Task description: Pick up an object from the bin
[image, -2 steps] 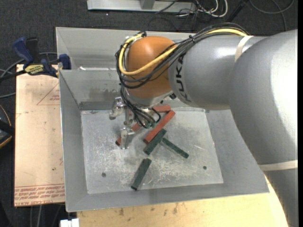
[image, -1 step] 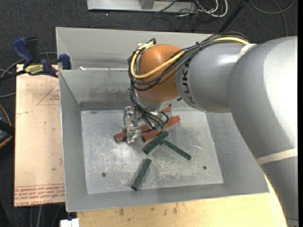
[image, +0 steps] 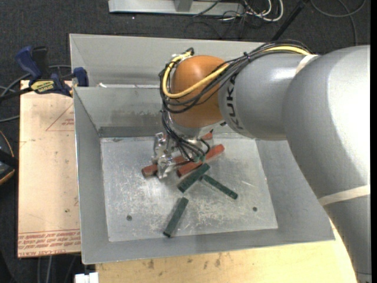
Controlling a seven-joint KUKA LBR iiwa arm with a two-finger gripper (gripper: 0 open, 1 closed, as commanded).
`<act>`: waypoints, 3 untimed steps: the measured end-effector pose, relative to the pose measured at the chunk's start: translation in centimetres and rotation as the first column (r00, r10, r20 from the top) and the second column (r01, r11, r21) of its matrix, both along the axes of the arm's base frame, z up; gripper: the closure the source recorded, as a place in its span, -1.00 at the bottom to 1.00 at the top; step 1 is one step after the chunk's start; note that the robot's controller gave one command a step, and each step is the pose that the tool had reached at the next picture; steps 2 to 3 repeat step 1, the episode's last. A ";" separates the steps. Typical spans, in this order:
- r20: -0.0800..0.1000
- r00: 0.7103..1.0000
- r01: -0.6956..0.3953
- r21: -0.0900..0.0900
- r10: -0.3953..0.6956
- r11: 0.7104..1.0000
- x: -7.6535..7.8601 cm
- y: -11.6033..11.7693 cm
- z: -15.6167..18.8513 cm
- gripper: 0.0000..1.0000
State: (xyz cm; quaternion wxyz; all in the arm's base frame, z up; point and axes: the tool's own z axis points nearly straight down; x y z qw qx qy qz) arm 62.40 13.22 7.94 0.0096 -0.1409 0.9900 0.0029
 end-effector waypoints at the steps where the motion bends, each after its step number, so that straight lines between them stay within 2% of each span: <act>1: -0.007 0.999 -0.052 -0.005 0.052 0.999 -1.2 2.5 16.6 1.00; 3: -0.007 0.999 -0.052 -0.005 0.052 0.999 -1.2 2.5 16.6 1.00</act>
Offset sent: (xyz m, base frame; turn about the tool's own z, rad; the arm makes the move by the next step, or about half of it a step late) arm 0.0000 0.0000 0.0000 0.0000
